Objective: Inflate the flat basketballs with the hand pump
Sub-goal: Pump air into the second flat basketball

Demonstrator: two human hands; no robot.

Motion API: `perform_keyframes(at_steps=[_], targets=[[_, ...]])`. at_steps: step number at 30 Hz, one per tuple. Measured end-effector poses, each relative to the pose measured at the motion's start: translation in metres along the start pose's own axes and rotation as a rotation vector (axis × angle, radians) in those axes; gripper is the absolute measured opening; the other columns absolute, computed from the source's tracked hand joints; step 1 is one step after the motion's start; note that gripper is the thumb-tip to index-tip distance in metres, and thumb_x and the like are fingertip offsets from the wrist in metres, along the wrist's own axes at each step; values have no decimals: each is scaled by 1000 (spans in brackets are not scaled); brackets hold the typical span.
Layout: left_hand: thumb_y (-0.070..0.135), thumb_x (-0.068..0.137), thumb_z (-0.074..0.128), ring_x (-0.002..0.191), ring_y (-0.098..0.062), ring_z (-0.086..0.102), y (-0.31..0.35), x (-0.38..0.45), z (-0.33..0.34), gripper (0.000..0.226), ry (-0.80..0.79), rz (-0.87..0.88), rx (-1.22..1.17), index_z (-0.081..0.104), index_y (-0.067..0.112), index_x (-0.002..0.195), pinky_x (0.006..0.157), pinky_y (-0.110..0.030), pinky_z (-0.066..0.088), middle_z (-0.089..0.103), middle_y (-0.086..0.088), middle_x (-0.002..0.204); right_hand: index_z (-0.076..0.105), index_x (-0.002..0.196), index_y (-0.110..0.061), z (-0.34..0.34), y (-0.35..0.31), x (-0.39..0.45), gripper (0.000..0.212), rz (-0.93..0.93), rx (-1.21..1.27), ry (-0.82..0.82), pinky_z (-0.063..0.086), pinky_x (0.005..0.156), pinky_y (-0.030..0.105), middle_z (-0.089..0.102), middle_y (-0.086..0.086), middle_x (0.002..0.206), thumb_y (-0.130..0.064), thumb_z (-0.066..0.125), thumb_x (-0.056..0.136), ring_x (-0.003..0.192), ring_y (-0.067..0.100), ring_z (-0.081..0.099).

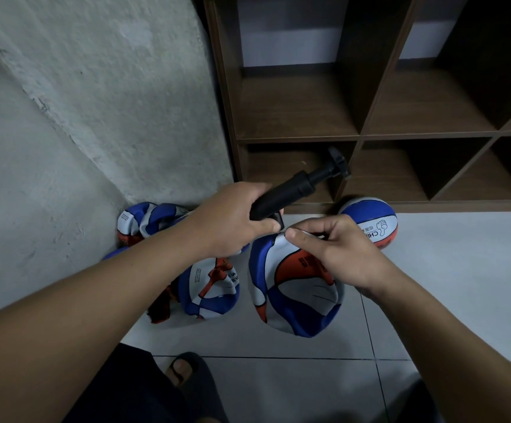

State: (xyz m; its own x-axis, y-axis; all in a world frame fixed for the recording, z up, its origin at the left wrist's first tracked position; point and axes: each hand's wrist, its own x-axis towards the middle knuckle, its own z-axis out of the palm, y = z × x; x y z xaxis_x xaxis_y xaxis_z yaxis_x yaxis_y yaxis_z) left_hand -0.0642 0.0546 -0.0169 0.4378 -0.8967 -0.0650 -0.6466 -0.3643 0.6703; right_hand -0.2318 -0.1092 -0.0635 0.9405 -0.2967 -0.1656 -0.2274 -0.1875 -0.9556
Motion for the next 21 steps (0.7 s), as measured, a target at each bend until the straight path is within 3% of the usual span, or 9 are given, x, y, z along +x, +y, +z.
perform_keyframes(at_steps=[2,4,8,12,16,21], targets=[[32,96,79,85,-8,69,3,0,-2,18,14,15,3,71,30,112,82,-40,60,73,7,95,86,108,-27,0,-1,0,19,41,76,19,58,102,55,82,2,103,-40,73,101,104,23,77],[31,97,79,87,-7,69,4,1,-2,19,22,37,16,70,31,114,81,-36,59,73,9,96,86,109,-24,1,-4,0,17,74,144,25,57,104,56,82,4,103,-33,75,100,104,24,78],[29,98,79,75,-2,64,7,0,2,23,34,91,124,59,40,103,63,-19,45,63,13,80,86,105,-22,-1,-8,1,14,90,133,50,60,100,55,82,6,98,-29,76,100,99,25,79],[31,97,79,73,-1,59,9,0,3,26,68,107,172,56,43,101,61,-22,37,58,15,77,86,93,-18,0,-7,2,21,109,135,92,62,90,60,75,27,89,-37,77,98,90,45,75],[30,97,79,73,1,59,10,1,5,21,71,115,191,60,38,101,60,-20,37,58,16,75,87,98,-20,-1,-8,1,14,122,175,86,61,97,58,81,15,94,-30,78,98,94,33,79],[29,96,81,68,0,60,10,3,-2,18,6,77,159,64,34,96,56,-14,36,59,13,71,87,101,-22,3,-5,-1,12,107,171,78,60,98,56,81,10,94,-28,78,98,97,29,78]])
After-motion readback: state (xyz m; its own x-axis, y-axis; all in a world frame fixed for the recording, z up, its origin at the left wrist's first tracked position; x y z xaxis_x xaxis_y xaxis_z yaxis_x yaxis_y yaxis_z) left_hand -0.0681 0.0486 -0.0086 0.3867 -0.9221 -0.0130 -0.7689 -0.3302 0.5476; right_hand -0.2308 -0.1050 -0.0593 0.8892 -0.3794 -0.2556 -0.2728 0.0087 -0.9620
